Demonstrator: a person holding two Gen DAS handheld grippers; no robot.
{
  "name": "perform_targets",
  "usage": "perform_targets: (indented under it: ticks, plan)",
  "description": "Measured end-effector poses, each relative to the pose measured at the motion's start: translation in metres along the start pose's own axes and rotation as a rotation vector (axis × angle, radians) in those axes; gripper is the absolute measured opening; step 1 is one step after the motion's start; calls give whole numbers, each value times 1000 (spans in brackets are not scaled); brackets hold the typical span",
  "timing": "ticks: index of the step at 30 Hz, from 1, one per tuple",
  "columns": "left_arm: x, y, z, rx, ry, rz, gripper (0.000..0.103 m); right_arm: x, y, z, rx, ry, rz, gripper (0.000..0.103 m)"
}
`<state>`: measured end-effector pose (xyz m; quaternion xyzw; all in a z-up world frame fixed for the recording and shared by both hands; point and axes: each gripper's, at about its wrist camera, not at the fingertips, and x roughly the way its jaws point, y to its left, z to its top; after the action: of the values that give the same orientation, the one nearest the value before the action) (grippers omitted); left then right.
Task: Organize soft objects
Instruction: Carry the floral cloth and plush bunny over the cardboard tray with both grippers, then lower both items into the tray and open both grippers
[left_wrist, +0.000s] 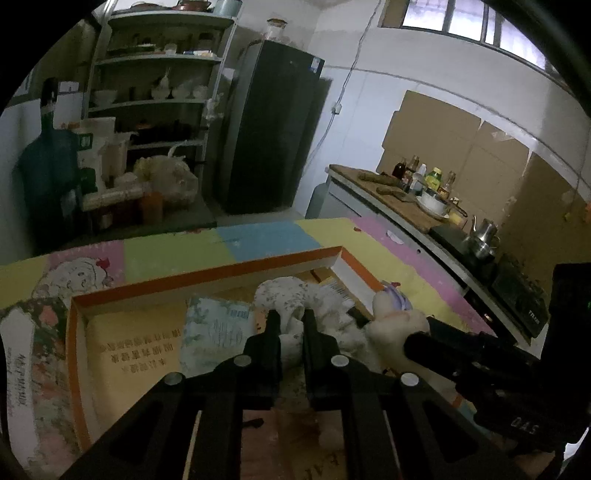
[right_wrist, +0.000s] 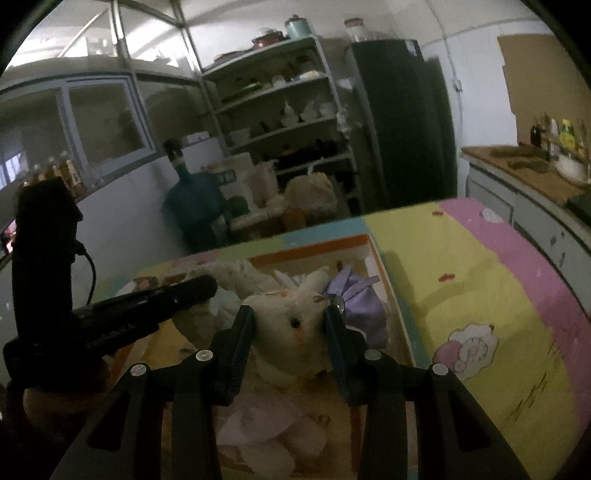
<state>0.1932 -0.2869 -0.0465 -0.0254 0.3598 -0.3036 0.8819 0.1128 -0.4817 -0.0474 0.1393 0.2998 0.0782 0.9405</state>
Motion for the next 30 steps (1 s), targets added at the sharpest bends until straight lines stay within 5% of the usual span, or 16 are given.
perform_targets:
  ticks: [4, 13, 30]
  plan:
    - [4, 5, -2, -17, 14, -16, 16, 2, -4, -2, 13, 3, 9, 43]
    - [0, 11, -2, -32, 3, 8, 67, 2, -3, -4, 13, 11, 11, 51]
    - [-48, 8, -10, -32, -79, 30, 68, -13, 6, -9, 5, -16, -13, 66]
